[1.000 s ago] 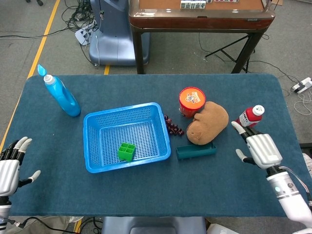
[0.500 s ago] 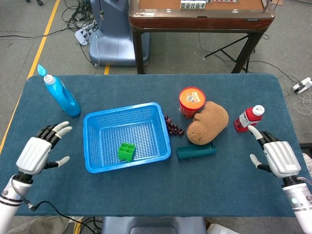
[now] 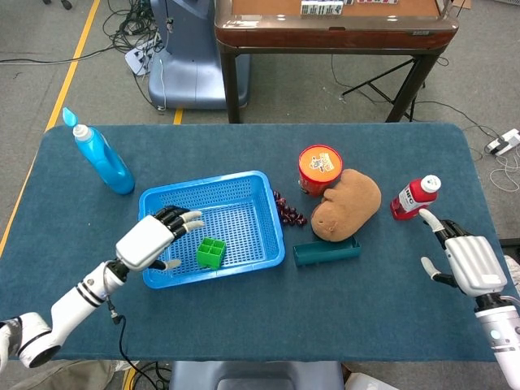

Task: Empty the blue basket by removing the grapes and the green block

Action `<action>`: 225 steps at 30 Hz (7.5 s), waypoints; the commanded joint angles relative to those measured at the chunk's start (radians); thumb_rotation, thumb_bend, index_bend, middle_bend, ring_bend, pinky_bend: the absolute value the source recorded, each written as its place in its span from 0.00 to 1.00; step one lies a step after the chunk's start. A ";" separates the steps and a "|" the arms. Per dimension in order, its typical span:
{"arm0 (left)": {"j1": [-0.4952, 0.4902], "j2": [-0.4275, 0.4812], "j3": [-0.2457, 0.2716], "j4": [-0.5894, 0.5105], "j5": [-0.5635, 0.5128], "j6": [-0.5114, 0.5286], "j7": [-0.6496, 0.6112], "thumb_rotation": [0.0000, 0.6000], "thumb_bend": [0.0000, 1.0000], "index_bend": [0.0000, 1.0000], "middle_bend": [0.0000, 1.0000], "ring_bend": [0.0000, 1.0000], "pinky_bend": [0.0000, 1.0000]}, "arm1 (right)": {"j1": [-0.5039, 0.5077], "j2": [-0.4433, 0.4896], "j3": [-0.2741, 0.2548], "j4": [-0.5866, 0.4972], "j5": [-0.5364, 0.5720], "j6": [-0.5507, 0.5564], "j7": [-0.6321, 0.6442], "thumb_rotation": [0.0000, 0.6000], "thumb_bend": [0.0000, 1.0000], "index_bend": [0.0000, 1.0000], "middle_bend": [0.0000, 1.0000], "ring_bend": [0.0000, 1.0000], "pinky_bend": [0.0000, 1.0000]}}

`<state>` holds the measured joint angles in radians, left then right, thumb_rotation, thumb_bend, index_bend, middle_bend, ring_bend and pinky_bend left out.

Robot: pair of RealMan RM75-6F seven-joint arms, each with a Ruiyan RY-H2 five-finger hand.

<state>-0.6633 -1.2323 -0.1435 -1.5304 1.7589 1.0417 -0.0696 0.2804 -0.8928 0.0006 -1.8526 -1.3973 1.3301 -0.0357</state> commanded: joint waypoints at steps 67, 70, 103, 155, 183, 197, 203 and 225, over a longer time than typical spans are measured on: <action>-0.267 -0.297 -0.063 0.341 -0.544 -0.251 0.361 1.00 0.19 0.10 0.14 0.14 0.15 | -0.072 -0.011 0.057 0.075 -0.026 -0.036 0.134 1.00 0.32 0.08 0.23 0.21 0.47; -0.250 -0.247 -0.049 0.278 -0.517 -0.237 0.333 1.00 0.19 0.11 0.14 0.14 0.15 | -0.070 -0.013 0.058 0.079 -0.027 -0.042 0.137 1.00 0.32 0.08 0.23 0.21 0.47; -0.294 -0.294 0.045 0.284 -0.419 -0.331 0.321 1.00 0.21 0.31 0.14 0.14 0.15 | -0.086 0.000 0.064 0.069 -0.024 -0.042 0.150 1.00 0.32 0.08 0.23 0.21 0.47; -0.050 0.005 0.042 0.137 -0.400 0.002 0.081 1.00 0.46 0.54 0.45 0.35 0.18 | -0.096 -0.001 0.071 0.079 -0.047 -0.029 0.190 1.00 0.32 0.08 0.23 0.21 0.47; -0.034 0.027 0.024 0.296 -0.720 -0.315 0.152 1.00 0.46 0.32 0.31 0.26 0.18 | -0.111 0.010 0.064 0.081 -0.061 -0.010 0.209 1.00 0.32 0.08 0.23 0.21 0.47; 0.030 0.105 -0.007 0.107 -0.743 -0.154 0.183 1.00 0.36 0.05 0.12 0.11 0.18 | -0.118 0.010 0.064 0.082 -0.057 -0.005 0.213 1.00 0.32 0.08 0.23 0.21 0.47; 0.107 0.150 -0.004 -0.037 -0.746 -0.016 0.206 1.00 0.36 0.07 0.12 0.11 0.18 | -0.127 0.008 0.049 0.091 -0.063 -0.009 0.212 1.00 0.32 0.11 0.23 0.22 0.47; 0.412 0.102 0.130 -0.266 -0.427 0.492 0.342 1.00 0.34 0.12 0.12 0.11 0.18 | -0.162 -0.106 0.034 0.181 -0.178 0.114 0.206 1.00 0.32 0.24 0.29 0.22 0.47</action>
<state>-0.2624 -1.1268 -0.0190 -1.7879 1.3223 1.5214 0.2640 0.1239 -0.9893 0.0336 -1.6777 -1.5693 1.4338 0.1788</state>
